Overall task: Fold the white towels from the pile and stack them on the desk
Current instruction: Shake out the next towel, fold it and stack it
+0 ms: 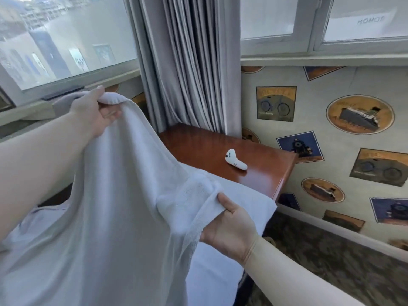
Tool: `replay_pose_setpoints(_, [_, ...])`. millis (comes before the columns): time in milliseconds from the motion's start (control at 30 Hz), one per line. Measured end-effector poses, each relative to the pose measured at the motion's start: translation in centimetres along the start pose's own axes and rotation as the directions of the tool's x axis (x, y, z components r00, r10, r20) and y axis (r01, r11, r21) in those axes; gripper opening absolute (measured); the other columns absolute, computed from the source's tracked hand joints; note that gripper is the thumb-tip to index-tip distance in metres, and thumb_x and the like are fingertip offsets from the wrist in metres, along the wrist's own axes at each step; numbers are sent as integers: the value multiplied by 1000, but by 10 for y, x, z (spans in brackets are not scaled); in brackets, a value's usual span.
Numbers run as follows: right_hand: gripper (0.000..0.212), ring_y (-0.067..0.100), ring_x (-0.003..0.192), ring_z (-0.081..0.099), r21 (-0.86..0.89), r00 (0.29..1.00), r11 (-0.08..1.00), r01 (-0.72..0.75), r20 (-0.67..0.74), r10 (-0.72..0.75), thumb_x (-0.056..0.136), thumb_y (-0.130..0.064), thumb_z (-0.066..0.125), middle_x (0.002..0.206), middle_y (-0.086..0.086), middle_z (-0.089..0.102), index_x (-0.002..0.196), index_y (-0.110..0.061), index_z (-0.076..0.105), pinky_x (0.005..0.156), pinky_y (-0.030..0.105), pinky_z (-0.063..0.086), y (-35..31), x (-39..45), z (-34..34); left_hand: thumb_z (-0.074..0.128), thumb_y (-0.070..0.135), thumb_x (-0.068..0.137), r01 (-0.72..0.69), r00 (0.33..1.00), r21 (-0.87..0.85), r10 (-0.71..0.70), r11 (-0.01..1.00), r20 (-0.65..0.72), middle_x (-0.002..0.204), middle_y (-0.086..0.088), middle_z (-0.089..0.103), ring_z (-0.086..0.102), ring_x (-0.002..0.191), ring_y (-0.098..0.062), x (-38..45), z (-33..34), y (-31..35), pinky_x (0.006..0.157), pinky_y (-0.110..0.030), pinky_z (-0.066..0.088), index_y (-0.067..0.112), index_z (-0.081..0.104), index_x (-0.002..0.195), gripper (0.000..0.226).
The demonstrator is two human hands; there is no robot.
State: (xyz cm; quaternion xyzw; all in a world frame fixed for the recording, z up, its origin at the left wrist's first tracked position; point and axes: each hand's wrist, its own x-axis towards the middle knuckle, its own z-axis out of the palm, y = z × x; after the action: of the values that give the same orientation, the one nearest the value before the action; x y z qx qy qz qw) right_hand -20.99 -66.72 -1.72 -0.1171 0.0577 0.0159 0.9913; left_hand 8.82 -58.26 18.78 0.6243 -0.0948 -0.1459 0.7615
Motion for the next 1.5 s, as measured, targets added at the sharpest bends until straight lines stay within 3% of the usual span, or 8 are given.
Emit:
replay_pose_setpoints(333, [47,39,130,50,-28,960,993,112,-255,-115,100,-38,44,141,17,53,133,-9,60,111,57,35,-132,-4,-109,52,28,101,173,963,240,-215,955,161,96,-2,63,64,83,-14,76,157,-140,70,-34,52,17,57,101,12])
replay_pose_setpoints(433, [29,27,109,65,-351,731,934,66,-620,-285,98,-32,52,119,8,70,117,-18,69,86,41,53,-171,-3,-160,55,29,99,320,870,425,-440,847,223,100,3,59,58,87,-13,57,183,-232,75,-37,46,27,60,98,6])
replay_pose_setpoints(533, [23,20,79,61,-715,463,602,-356,-695,-551,92,-25,53,84,1,67,80,-12,67,67,34,49,-186,-5,-205,63,27,94,318,788,681,-584,659,198,110,10,53,55,91,-9,10,184,-317,72,-24,43,31,55,117,24])
replay_pose_setpoints(767, [11,6,89,61,-872,603,147,-467,-435,-669,92,-32,66,86,-20,62,82,-37,62,72,15,42,-207,-18,-241,66,19,86,-95,914,776,-255,623,316,117,27,53,49,113,3,-116,179,-391,97,-19,39,42,59,105,31])
replay_pose_setpoints(967, [8,3,80,63,-943,711,94,-319,-304,-634,81,-34,76,78,-18,70,75,-33,70,68,17,51,-226,1,-232,80,43,65,-249,951,846,-48,471,307,92,17,55,55,85,-9,-164,211,-418,70,-25,40,33,66,91,31])
replay_pose_setpoints(1100, [10,10,76,64,-908,745,29,-418,-361,-561,85,-30,73,79,-8,67,80,-24,67,69,23,54,-233,-4,-245,52,30,92,-204,959,956,-151,212,238,113,21,51,45,110,-10,-167,212,-435,80,-23,28,41,57,116,27])
replay_pose_setpoints(1300, [19,16,77,57,-764,676,-86,-640,-506,-535,96,-39,54,98,-3,45,85,-24,49,64,21,46,-225,5,-259,42,35,101,-219,944,968,-226,120,242,122,19,52,41,112,-12,-161,220,-433,76,-25,21,42,56,127,31])
replay_pose_setpoints(1500, [28,12,62,40,-850,804,-73,-522,-462,-374,90,-32,59,68,-2,42,74,-16,42,61,28,39,-248,-2,-267,37,34,103,-193,955,973,-204,130,217,106,10,57,45,103,-15,-163,227,-428,81,-28,29,39,64,117,31])
